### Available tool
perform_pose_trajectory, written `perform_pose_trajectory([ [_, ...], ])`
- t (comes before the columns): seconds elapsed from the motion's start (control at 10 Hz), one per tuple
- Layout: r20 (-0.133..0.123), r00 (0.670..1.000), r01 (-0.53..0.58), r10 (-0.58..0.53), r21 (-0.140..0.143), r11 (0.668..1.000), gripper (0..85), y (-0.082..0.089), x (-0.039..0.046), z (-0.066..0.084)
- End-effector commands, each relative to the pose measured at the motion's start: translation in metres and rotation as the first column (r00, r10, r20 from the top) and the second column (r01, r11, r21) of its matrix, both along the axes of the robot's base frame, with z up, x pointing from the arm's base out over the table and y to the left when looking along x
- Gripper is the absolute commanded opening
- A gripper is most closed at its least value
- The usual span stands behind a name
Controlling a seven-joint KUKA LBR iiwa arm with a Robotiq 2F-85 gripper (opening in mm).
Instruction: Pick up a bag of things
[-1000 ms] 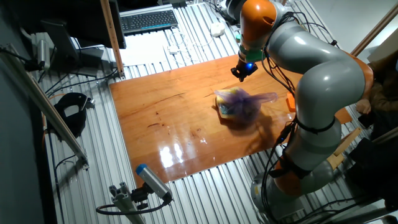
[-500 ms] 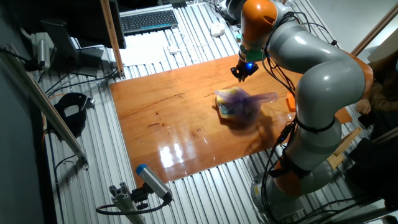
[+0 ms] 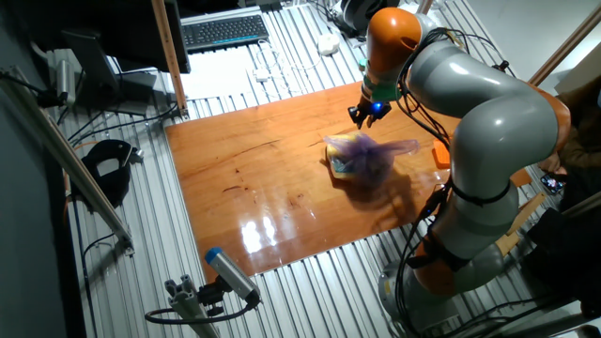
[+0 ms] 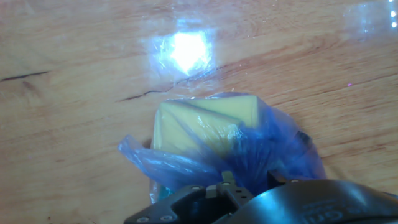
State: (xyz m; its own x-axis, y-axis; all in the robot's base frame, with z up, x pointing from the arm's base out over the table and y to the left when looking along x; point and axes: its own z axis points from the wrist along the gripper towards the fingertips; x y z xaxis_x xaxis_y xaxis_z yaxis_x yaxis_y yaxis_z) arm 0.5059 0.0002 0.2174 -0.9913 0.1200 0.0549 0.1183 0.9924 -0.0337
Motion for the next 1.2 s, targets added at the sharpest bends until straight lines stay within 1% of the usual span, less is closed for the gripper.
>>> perform_pose_trajectory([
  [0.0, -0.013, 1.0, 0.004, -0.004, 0.002, 1.0, 34.0, -0.001, -0.0006, -0.001],
  [0.1, -0.004, 1.0, 0.005, -0.005, 0.002, 1.0, 51.0, 0.0, -0.0018, -0.004],
  [0.4, 0.007, 1.0, 0.014, -0.014, 0.005, 1.0, 51.0, 0.001, -0.0023, -0.006],
  [0.9, 0.026, 0.999, 0.024, -0.024, 0.003, 1.0, 51.0, 0.003, -0.0028, -0.014],
  [1.1, 0.028, 0.999, 0.027, -0.027, 0.001, 1.0, 51.0, 0.003, -0.0029, -0.015],
])
